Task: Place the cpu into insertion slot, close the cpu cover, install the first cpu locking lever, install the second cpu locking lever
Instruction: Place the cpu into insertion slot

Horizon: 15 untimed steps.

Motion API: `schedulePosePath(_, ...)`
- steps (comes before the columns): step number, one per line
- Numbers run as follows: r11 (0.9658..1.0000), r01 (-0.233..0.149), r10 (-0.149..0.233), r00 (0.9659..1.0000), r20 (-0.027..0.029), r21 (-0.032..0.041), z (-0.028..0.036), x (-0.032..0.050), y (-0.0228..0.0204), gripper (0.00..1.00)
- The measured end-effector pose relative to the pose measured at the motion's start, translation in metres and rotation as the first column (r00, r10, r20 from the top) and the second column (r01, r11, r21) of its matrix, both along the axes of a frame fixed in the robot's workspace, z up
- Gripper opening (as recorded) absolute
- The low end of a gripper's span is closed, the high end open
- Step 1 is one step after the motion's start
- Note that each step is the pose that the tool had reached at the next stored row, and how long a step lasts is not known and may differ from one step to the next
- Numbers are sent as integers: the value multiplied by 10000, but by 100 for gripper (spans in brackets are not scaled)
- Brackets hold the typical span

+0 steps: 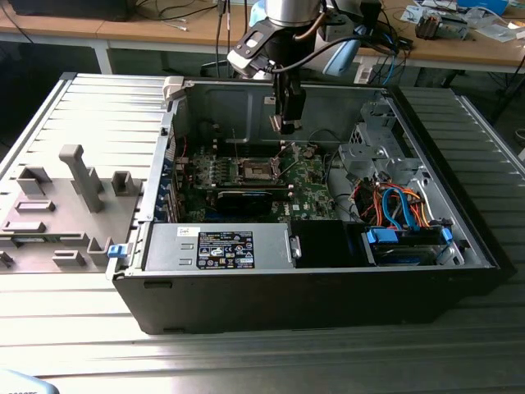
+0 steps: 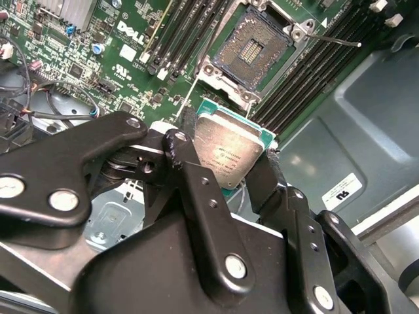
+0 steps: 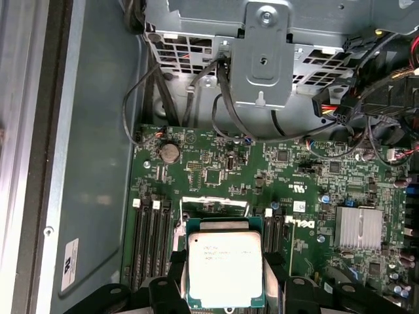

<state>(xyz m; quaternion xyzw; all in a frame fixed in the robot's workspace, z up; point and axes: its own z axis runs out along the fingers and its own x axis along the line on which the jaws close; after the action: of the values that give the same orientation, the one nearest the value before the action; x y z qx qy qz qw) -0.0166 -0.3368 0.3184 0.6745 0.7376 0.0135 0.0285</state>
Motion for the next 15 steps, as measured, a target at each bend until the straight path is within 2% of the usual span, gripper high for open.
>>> schedulePosePath(9,9994,355,-355,9994,0,-1,-2,0,0,55)
schedulePosePath(15,9992,403,-403,9992,-1,4,-4,0,0,55)
